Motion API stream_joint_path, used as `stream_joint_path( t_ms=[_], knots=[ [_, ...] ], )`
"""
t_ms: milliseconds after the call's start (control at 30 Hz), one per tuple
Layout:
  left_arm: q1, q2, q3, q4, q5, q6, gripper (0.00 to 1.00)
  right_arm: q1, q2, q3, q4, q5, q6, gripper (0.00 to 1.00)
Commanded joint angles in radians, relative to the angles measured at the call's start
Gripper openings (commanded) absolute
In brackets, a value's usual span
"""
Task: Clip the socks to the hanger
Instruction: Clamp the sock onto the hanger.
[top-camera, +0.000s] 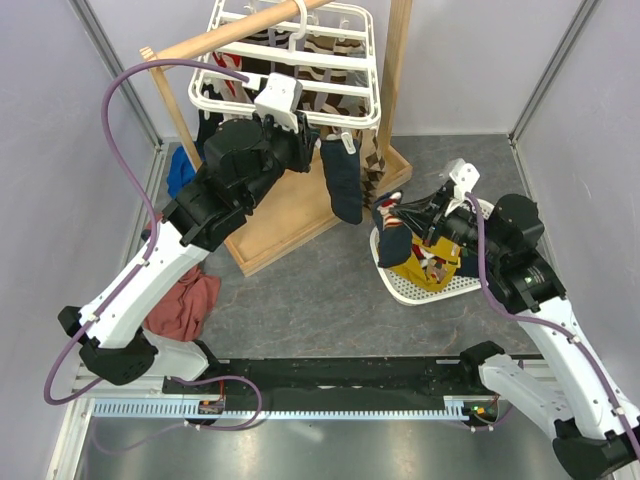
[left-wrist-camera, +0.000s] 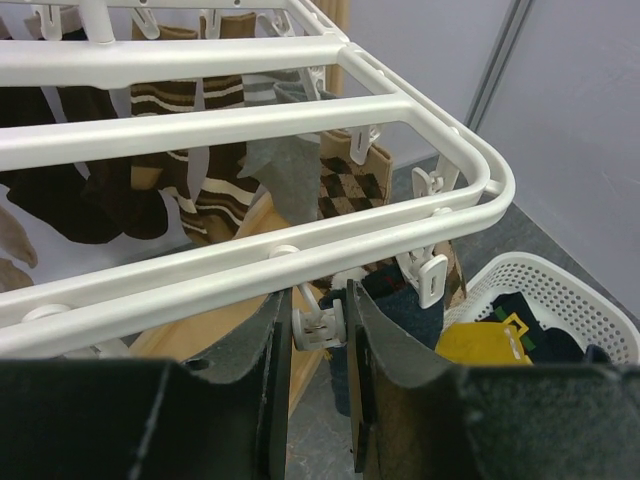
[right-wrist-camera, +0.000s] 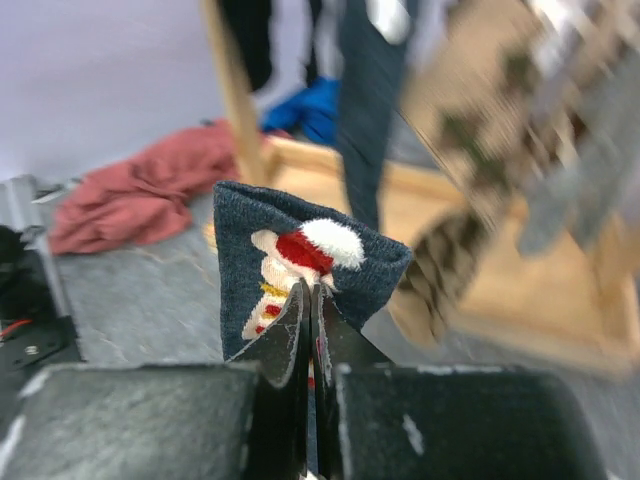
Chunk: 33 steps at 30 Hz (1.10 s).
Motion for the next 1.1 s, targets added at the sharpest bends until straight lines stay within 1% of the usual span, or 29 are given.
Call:
stream_joint_path(
  t_ms=[0,233,400,500,533,667,733,1067],
  knots=[
    [-0.001,0.012,0.038,-0.043,0.028,-0.045,0.02,0.058,0.075,0.104,0.158,-0.169,-0.040,0.00],
    [0.000,0.015,0.055,-0.058,0.041,-0.060,0.02,0.207,0.260,0.262,0.175,-0.187,-0.183,0.00],
    [-0.001,0.014,0.056,-0.068,0.063,-0.071,0.02,0.259,0.370,0.310,0.235,-0.158,-0.246,0.00],
    [-0.001,0.010,0.052,-0.072,0.072,-0.076,0.02,0.264,0.399,0.278,0.345,-0.111,-0.234,0.00],
    [-0.001,0.010,0.052,-0.074,0.075,-0.076,0.02,0.264,0.410,0.270,0.391,-0.073,-0.241,0.00],
    [-0.001,0.012,0.050,-0.075,0.089,-0.077,0.02,0.264,0.442,0.265,0.447,0.018,-0.270,0.00],
    [-0.001,0.009,0.052,-0.077,0.097,-0.077,0.02,0.266,0.456,0.261,0.471,0.037,-0.292,0.00],
    [-0.001,-0.014,0.052,-0.077,0.127,-0.076,0.02,0.266,0.487,0.271,0.428,0.119,-0.389,0.00]
  ],
)
